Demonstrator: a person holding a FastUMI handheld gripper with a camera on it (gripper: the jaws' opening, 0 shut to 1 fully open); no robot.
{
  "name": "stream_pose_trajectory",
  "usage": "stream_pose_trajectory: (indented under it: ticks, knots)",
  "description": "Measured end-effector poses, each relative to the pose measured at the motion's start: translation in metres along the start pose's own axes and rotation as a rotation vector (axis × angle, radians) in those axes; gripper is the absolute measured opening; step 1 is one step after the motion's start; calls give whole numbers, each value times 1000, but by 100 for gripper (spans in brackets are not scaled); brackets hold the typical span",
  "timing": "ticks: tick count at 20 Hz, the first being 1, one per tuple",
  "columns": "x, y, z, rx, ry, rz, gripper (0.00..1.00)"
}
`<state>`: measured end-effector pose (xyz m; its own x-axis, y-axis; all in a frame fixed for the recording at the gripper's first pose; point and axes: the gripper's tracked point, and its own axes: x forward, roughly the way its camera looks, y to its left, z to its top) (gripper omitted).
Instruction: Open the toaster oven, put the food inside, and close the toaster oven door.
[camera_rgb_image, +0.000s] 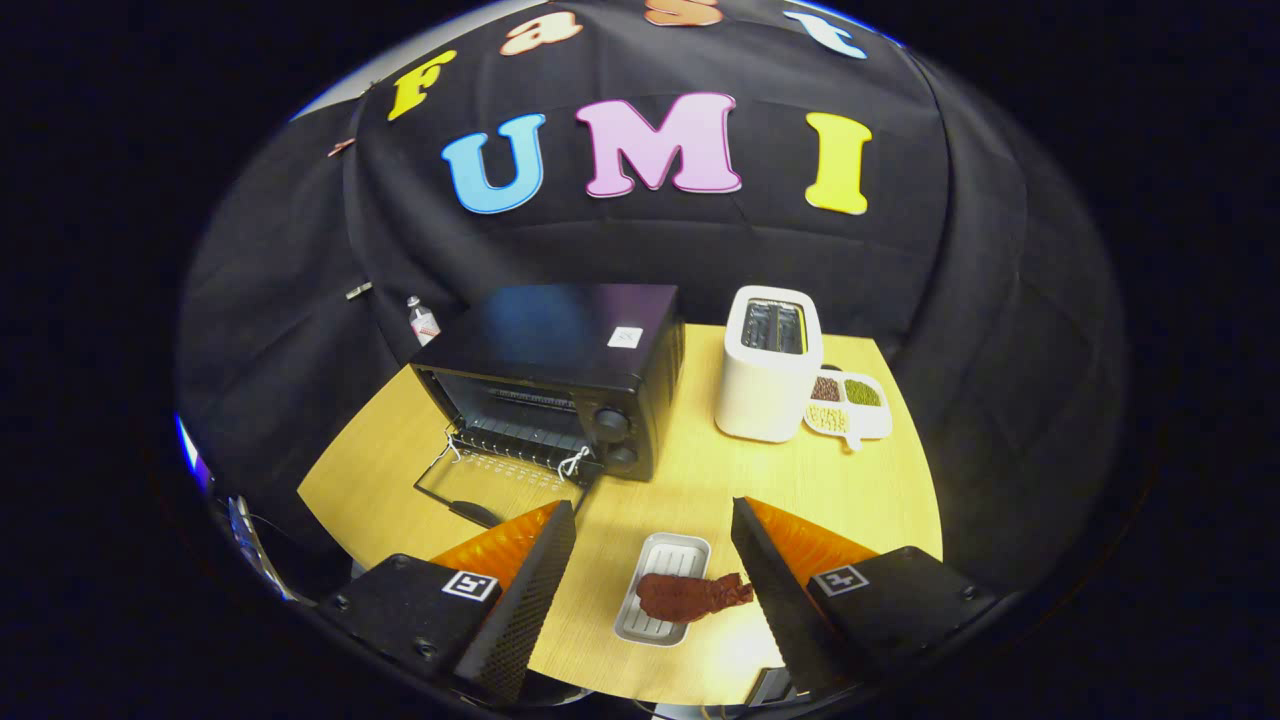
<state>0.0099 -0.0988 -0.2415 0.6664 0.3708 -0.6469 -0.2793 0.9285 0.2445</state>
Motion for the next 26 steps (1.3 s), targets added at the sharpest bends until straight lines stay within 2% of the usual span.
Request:
stream_pose_trajectory:
  ticks: [8, 12, 15, 17, 18, 19, 20, 21, 23, 26]
  knots:
    - [33, -56, -64, 197, 215, 61, 96]
    - [49, -49, -100, 276, 329, 133, 96]
    - [60, -48, -123, 283, 405, 159, 88]
    - [66, -48, -129, 303, 429, 159, 76]
    - [65, -48, -131, 322, 439, 156, 57]
    - [65, -47, -133, 342, 454, 169, 51]
    - [60, -40, -133, 379, 474, 203, 36]
    - [59, -34, -133, 414, 475, 237, 28]
    - [55, -28, -123, 402, 432, 260, 17]
    - [46, -27, -119, 337, 417, 239, 17]
